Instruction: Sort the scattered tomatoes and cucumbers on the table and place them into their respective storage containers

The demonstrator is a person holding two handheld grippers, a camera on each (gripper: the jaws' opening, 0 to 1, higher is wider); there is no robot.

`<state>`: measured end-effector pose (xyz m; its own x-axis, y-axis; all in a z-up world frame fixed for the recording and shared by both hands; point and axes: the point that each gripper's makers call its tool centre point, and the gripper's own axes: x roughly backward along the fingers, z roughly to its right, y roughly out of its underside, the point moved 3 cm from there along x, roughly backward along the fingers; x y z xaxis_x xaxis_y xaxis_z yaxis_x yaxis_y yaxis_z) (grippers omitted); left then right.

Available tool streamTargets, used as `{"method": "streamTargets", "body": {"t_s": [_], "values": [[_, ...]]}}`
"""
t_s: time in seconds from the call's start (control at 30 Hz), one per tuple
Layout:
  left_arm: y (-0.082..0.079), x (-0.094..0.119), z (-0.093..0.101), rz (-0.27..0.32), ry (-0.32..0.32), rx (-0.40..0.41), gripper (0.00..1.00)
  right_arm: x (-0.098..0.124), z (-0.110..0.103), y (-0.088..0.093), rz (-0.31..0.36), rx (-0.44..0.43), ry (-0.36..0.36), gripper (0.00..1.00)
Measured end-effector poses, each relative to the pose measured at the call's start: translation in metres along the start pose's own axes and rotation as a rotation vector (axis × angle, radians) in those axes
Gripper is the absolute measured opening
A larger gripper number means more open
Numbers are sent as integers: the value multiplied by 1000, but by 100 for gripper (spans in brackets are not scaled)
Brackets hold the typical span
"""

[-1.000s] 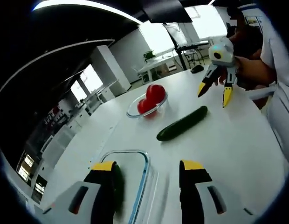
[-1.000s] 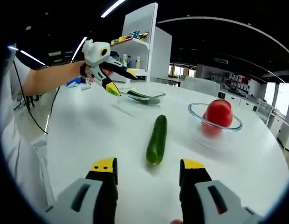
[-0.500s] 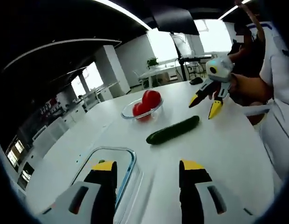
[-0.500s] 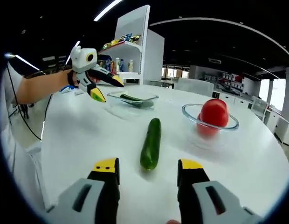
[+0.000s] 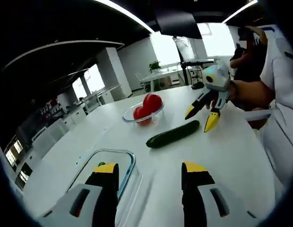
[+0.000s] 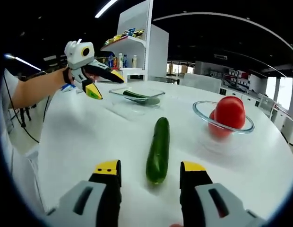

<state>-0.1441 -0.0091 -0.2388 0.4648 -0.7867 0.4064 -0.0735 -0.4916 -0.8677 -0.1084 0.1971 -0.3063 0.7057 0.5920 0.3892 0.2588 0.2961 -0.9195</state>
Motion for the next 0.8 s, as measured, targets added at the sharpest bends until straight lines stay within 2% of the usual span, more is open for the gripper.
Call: {"method": "streamTargets", "body": {"t_s": [0.2,0.37,0.63,0.8], "values": [[2,0,8,24,30,38,53,-11,-1,-1,13,-20,-1,44],[7,-1,12,18,35,42,53,-19,-3,3,-6,4,3,40],[13,1,14,2,34,36,53,-24,5,8,-23,-54,25,33],[14,1,13,4,28,36,53,-27,4,12,-37,-51,31,29]]}}
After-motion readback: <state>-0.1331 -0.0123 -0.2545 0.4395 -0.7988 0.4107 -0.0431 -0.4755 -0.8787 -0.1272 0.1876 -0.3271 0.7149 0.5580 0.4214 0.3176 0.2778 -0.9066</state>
